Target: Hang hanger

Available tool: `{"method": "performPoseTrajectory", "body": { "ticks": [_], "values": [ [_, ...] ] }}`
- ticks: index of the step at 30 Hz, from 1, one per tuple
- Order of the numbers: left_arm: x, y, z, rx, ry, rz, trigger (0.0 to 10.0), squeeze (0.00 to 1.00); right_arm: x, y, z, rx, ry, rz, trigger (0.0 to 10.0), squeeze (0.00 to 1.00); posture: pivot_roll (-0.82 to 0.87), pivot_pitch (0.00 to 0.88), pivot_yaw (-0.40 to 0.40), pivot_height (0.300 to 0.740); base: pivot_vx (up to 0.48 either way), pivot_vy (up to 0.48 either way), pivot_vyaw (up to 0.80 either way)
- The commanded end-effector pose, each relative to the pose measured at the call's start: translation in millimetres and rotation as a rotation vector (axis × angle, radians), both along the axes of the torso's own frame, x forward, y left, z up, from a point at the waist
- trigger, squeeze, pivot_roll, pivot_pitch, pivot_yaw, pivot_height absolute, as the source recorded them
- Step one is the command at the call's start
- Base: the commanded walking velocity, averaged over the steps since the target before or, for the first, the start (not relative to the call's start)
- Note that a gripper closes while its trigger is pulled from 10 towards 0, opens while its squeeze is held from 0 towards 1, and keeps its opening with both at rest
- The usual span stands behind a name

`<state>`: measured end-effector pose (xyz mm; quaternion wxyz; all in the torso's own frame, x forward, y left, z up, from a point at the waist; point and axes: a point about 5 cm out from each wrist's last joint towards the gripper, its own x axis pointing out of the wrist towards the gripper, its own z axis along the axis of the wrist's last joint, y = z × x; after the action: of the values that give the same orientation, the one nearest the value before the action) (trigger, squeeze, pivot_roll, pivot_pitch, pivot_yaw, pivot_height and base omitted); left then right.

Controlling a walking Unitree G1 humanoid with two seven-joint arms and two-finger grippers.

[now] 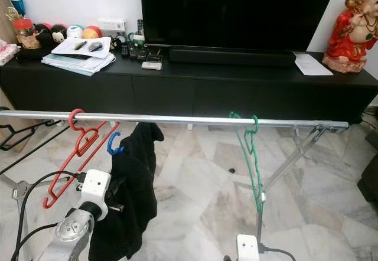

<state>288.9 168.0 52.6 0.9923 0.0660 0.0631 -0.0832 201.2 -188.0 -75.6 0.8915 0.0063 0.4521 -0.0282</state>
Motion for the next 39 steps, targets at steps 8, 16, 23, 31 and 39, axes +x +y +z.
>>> {"method": "performPoseTrajectory", "body": {
  "ticks": [8, 16, 23, 31, 39],
  "values": [
    [-0.1, 0.1, 7, 0.030, -0.032, -0.028, 10.0, 0.00, 1.3, 3.2, 0, 0.013, -0.007, -0.008, 10.0, 0.00, 0.08, 0.076, -0.048, 0.740, 0.000, 0.107, 0.00],
    [-0.8, -3.9, 9, 0.020, -0.037, -0.056, 10.0, 0.00, 1.4, 3.3, 0, 0.014, -0.010, -0.011, 10.0, 0.00, 0.08, 0.075, -0.047, 0.740, 0.000, 0.000, 0.00],
    [-1.8, -6.4, 9, 0.014, -0.036, -0.072, 10.0, 0.00, 1.5, 3.4, 1, 0.017, -0.014, -0.016, 10.0, 0.00, 0.08, 0.074, -0.047, 0.740, 0.000, 0.000, 0.00],
    [-2.1, -6.4, 9, 0.004, -0.028, -0.077, 10.0, 0.00, 1.3, 3.4, 0, 0.015, -0.011, -0.016, 10.0, 0.00, 0.08, 0.074, -0.047, 0.740, 0.000, 0.000, 0.00],
    [-2.5, -8.1, 8, 0.000, -0.025, -0.082, 10.0, 0.00, 1.4, 3.2, 0, 0.015, -0.011, -0.017, 10.0, 0.00, 0.08, 0.075, -0.048, 0.740, 0.000, 0.000, 0.00]
  ]
}}
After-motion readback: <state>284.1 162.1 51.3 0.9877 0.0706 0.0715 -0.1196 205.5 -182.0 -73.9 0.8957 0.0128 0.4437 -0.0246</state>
